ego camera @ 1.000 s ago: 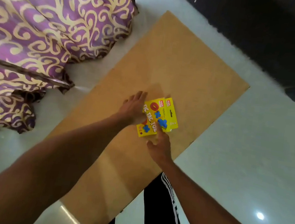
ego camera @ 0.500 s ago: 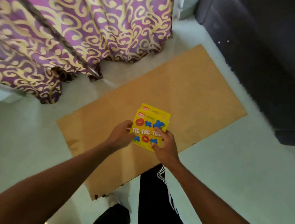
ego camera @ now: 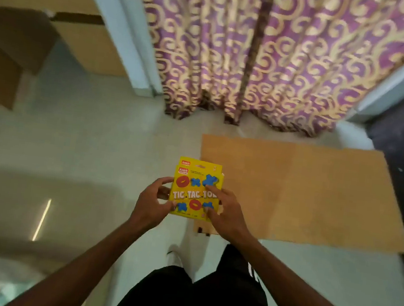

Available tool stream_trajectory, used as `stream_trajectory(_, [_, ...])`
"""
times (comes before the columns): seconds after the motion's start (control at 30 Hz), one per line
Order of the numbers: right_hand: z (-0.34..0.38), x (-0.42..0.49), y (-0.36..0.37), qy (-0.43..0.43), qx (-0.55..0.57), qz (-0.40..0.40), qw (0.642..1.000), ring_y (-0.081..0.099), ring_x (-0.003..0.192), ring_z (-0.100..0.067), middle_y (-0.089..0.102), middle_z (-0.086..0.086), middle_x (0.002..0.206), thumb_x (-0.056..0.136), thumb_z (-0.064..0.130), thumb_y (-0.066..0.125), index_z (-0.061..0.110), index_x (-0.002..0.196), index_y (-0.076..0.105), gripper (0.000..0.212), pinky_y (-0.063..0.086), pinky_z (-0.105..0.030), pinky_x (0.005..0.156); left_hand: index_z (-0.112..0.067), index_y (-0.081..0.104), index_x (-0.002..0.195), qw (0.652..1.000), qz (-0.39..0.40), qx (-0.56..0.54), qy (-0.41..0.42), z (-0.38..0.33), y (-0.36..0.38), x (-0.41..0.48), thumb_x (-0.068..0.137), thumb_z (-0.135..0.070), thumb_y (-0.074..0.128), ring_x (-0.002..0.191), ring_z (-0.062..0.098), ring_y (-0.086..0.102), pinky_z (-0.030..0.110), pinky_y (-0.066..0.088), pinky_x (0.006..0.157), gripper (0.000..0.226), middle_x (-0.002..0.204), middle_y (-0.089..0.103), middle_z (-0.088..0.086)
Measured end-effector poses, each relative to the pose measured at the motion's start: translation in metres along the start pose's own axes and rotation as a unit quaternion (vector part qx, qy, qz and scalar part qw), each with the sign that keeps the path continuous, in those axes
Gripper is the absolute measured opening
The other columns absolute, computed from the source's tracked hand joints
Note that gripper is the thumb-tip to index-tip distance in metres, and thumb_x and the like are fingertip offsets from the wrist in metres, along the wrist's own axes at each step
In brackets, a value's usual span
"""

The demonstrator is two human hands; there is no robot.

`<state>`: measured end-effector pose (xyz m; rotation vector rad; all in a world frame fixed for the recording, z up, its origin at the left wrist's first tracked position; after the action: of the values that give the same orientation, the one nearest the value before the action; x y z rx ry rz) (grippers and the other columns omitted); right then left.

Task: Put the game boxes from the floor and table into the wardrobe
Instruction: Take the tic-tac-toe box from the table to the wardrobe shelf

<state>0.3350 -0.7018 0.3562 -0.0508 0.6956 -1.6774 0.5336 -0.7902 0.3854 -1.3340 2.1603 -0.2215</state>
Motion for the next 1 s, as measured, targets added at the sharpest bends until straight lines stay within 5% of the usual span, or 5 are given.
stream_trajectory(0.23, [0.102, 0.018, 0.126, -0.121, -0.081, 0.134, 0.98, 0.047, 0.103, -0.005, 0.052, -0.001, 0.121, 0.078, 0.01, 0.067, 0.034, 0.131, 0.054, 0.06, 0.035, -0.014, 0.089, -0.022, 0.059, 0.12, 0.978, -0.183, -0.076, -0.062, 0.081, -0.127, -0.078, 0.069, 0.004, 0.076, 0.085, 0.015, 0.067, 0.016, 0.053, 0.06, 0.06, 0.11, 0.064, -0.001])
stream_trajectory(0.47, [0.188, 0.066, 0.225, -0.233, -0.122, 0.232, 0.937, 0.055, 0.105, -0.013, 0.055, 0.002, 0.118, 0.075, 0.009, 0.069, 0.038, 0.127, 0.055, 0.061, 0.048, -0.033, 0.093, -0.024, 0.055, 0.127, 0.934, -0.332, -0.106, -0.074, 0.13, -0.207, -0.101, 0.068, 0.002, 0.076, 0.087, 0.013, 0.067, 0.012, 0.052, 0.062, 0.068, 0.107, 0.067, -0.004])
stream_trajectory(0.7, [0.278, 0.148, 0.307, -0.282, -0.106, 0.268, 0.915, 0.056, 0.106, -0.01, 0.057, 0.008, 0.115, 0.069, -0.001, 0.068, 0.045, 0.116, 0.059, 0.066, 0.045, -0.026, 0.094, -0.036, 0.058, 0.12, 0.919, -0.372, -0.098, -0.085, 0.161, -0.303, -0.052, 0.064, 0.001, 0.079, 0.088, 0.016, 0.064, 0.011, 0.051, 0.065, 0.07, 0.109, 0.061, 0.0])
stream_trajectory(0.8, [0.326, 0.197, 0.351, -0.288, -0.111, 0.29, 0.906, 0.056, 0.102, -0.007, 0.058, 0.007, 0.115, 0.07, 0.002, 0.069, 0.041, 0.118, 0.062, 0.062, 0.044, -0.021, 0.091, -0.041, 0.059, 0.115, 0.904, -0.398, -0.124, -0.093, 0.175, -0.362, -0.017, 0.063, 0.004, 0.078, 0.087, 0.017, 0.064, 0.022, 0.056, 0.066, 0.072, 0.11, 0.063, 0.001])
stream_trajectory(1.0, [0.425, 0.282, 0.431, -0.321, -0.117, 0.341, 0.876, 0.058, 0.105, -0.009, 0.057, 0.007, 0.118, 0.07, 0.003, 0.07, 0.032, 0.121, 0.063, 0.06, 0.048, -0.026, 0.093, -0.048, 0.057, 0.104, 0.866, -0.453, -0.178, -0.116, 0.196, -0.47, 0.041, 0.062, 0.012, 0.076, 0.079, 0.014, 0.064, 0.016, 0.053, 0.053, 0.076, 0.105, 0.062, -0.002])
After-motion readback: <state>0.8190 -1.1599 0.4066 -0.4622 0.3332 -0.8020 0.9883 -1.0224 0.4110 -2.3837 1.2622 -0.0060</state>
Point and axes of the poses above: each hand's wrist, its own x-axis towards the middle knuckle, its own y-axis out of the palm, z = x × y, the point moved 1 cm from there along x, towards the middle knuckle
